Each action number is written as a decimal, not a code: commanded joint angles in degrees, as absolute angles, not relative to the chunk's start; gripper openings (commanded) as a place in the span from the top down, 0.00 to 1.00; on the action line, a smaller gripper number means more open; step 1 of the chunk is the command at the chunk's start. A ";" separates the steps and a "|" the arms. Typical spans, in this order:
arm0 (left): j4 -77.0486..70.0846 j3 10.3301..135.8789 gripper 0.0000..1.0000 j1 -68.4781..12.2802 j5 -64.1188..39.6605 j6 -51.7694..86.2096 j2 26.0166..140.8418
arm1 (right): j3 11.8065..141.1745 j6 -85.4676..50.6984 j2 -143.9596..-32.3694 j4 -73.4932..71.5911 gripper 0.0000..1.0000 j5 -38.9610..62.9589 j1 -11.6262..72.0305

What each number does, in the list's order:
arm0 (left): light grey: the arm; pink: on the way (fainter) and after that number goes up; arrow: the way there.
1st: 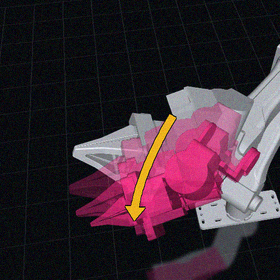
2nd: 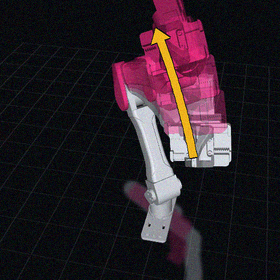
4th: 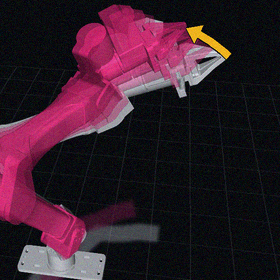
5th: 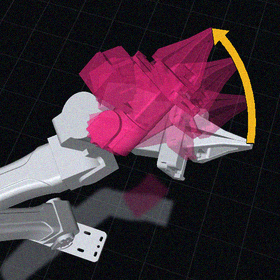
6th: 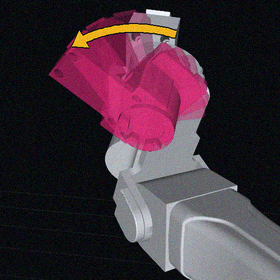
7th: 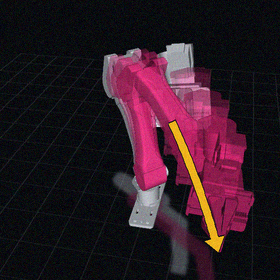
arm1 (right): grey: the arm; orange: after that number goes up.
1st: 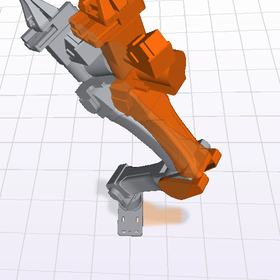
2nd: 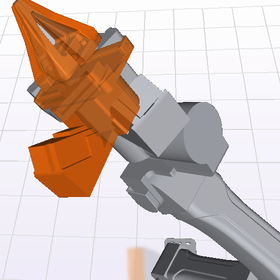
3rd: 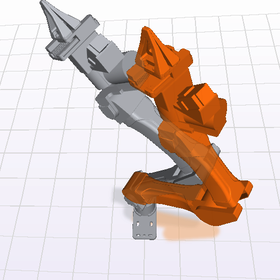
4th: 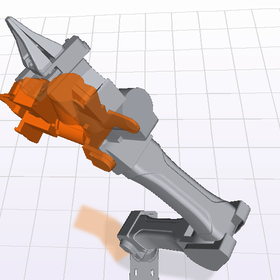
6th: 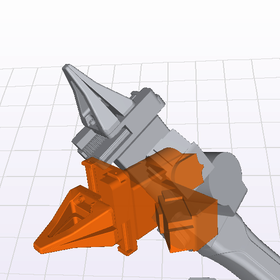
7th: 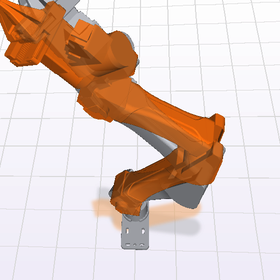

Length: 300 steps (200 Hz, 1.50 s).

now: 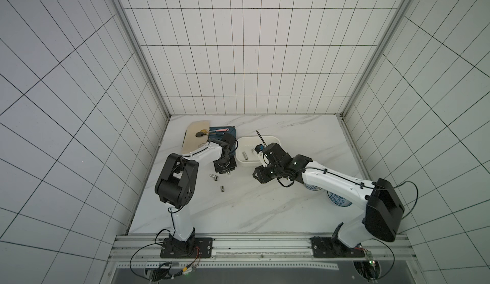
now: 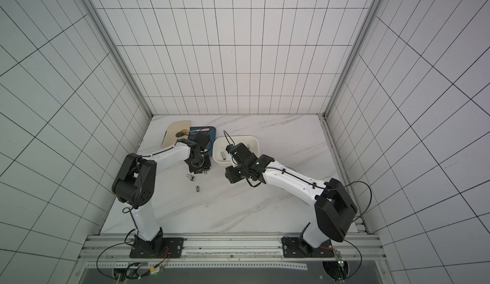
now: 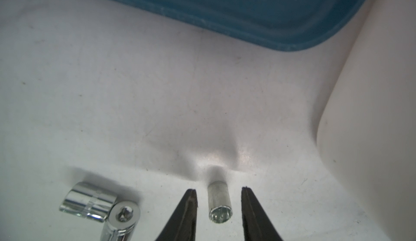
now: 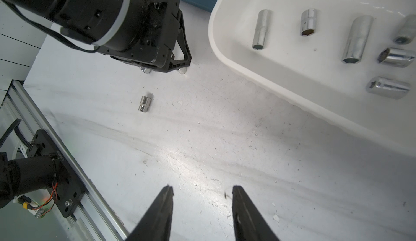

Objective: Put the socket on the desktop into the storage box
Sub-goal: Pick up the socket head from the center of the board.

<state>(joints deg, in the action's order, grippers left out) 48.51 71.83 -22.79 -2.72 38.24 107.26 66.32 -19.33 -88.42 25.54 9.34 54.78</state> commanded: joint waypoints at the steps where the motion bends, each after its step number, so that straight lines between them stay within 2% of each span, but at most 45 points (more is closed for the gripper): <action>1: 48.42 73.00 0.68 -22.85 -1.68 37.44 108.75 | 66.27 -19.51 -88.07 25.44 0.54 8.11 55.22; 139: 48.35 72.68 0.78 -22.85 -0.98 37.63 109.27 | 65.83 -19.65 -87.54 25.42 0.54 7.27 55.26; 171: 48.49 72.66 0.87 -22.83 -1.38 37.48 109.20 | 65.96 -19.60 -87.54 25.47 0.54 7.20 55.27; 244: 51.27 74.94 0.87 -22.56 -1.44 37.11 104.51 | 65.08 -19.86 -86.08 25.24 0.54 5.76 55.24; 300: 54.62 81.50 0.87 -22.88 -3.19 37.00 102.92 | 64.31 -19.51 -82.09 25.77 0.54 3.97 53.82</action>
<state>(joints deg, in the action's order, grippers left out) 52.99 78.28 -22.79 -2.26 37.52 104.64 65.89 -19.35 -84.58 25.52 5.91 54.70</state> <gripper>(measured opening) 0.187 0.463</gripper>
